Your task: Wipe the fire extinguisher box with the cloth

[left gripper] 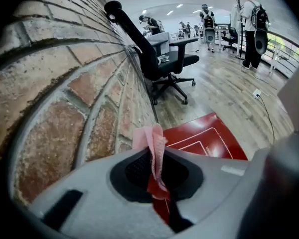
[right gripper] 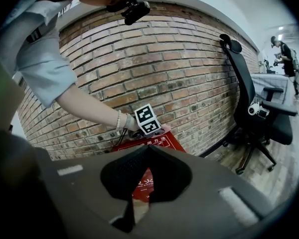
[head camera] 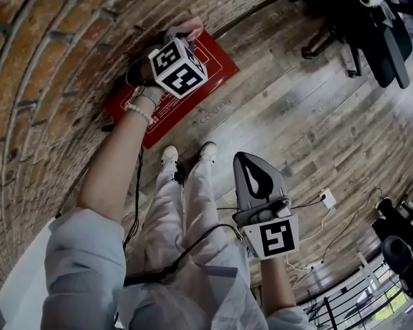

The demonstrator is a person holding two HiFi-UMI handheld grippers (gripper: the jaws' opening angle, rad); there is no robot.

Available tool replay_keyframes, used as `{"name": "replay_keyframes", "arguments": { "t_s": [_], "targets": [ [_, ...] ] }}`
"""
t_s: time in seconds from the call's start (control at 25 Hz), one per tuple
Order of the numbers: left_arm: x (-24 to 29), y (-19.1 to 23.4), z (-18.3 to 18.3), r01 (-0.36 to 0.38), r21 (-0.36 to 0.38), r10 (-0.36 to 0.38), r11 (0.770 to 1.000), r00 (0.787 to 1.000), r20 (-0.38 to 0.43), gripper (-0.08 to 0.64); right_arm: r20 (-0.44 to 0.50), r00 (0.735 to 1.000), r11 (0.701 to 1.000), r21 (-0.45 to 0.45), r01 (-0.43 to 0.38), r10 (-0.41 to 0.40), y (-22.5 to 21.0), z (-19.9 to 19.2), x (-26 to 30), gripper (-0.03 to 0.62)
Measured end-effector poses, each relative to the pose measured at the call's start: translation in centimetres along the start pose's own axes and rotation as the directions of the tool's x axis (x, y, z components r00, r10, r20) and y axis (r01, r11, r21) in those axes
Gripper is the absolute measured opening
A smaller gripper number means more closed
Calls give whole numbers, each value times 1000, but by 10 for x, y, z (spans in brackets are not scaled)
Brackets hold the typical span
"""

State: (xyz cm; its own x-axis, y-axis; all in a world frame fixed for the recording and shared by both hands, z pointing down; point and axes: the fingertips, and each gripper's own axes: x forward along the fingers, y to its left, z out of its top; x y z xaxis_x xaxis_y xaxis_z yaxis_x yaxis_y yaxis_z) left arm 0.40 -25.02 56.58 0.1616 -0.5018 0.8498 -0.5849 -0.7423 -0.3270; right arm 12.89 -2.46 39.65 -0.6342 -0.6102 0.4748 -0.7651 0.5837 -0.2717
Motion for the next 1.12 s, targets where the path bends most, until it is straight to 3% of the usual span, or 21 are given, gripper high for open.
{"name": "replay_keyframes", "arguments": {
  "t_s": [0.48, 0.88, 1.12],
  "targets": [
    [11, -20, -14, 141, 96, -136, 985, 989, -63, 9, -15, 1000, 1000, 26, -9, 9, 8, -10, 3, 8],
    [2, -23, -28, 149, 110, -141, 983, 987, -79, 9, -49, 998, 999, 19, -29, 30, 20, -11, 7, 8],
    [-6, -29, -40, 151, 112, -143, 982, 987, -72, 9, -21, 999, 999, 7, -42, 42, 30, -4, 12, 8]
  ]
}}
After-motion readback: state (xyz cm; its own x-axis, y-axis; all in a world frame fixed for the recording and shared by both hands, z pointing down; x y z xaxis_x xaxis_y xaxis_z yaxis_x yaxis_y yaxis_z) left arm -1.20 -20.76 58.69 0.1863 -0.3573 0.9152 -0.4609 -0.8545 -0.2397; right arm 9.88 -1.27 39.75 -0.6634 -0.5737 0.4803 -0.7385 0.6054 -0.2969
